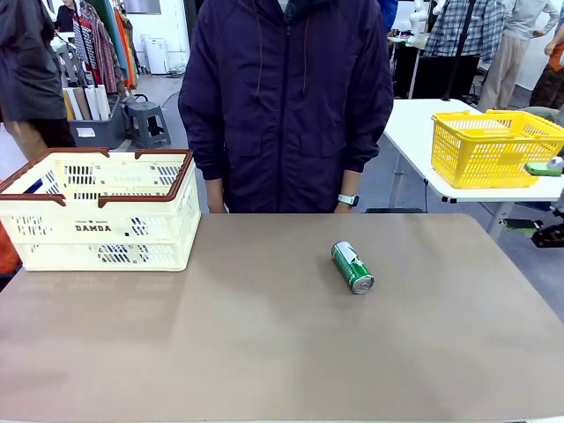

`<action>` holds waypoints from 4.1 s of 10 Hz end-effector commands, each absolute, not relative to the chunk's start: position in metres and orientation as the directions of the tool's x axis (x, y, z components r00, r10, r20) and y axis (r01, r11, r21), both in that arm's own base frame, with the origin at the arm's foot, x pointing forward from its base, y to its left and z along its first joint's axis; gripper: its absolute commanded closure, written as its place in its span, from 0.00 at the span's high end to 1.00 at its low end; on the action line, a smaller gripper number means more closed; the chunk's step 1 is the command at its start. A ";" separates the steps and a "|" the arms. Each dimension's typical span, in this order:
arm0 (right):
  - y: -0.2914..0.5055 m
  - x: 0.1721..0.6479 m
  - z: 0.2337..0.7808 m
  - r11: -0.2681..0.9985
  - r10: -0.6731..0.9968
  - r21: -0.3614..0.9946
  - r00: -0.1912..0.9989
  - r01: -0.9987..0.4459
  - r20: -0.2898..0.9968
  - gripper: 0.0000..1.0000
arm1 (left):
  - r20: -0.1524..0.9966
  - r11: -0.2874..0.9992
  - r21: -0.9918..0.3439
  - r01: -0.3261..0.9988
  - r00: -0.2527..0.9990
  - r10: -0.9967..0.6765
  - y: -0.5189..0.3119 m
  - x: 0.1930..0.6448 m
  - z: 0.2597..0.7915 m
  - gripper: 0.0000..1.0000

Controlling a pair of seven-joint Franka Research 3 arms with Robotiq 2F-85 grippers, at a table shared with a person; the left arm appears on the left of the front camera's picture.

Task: Place the drinks into the Shopping basket.
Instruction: Pick up one drink and place it into the Shopping basket.

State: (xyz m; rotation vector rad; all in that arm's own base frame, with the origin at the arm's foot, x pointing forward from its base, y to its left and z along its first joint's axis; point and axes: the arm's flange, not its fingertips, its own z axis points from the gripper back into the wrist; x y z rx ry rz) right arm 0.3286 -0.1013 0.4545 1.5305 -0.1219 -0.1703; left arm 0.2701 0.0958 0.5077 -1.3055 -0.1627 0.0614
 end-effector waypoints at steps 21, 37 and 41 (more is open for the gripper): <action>0.165 0.420 0.450 0.979 0.155 0.098 0.965 -0.179 0.210 1.00 | 0.089 0.260 -0.964 0.052 0.987 0.132 0.096 0.269 0.509 1.00; 0.205 0.553 0.315 0.983 0.160 0.091 0.987 -0.159 0.002 1.00 | 0.089 0.260 -0.964 0.052 0.987 0.132 0.096 0.269 0.509 1.00; 0.207 0.548 0.305 0.980 0.183 0.076 0.983 -0.183 0.005 0.42 | 0.089 0.260 -0.964 0.052 0.987 0.132 0.096 0.269 0.509 1.00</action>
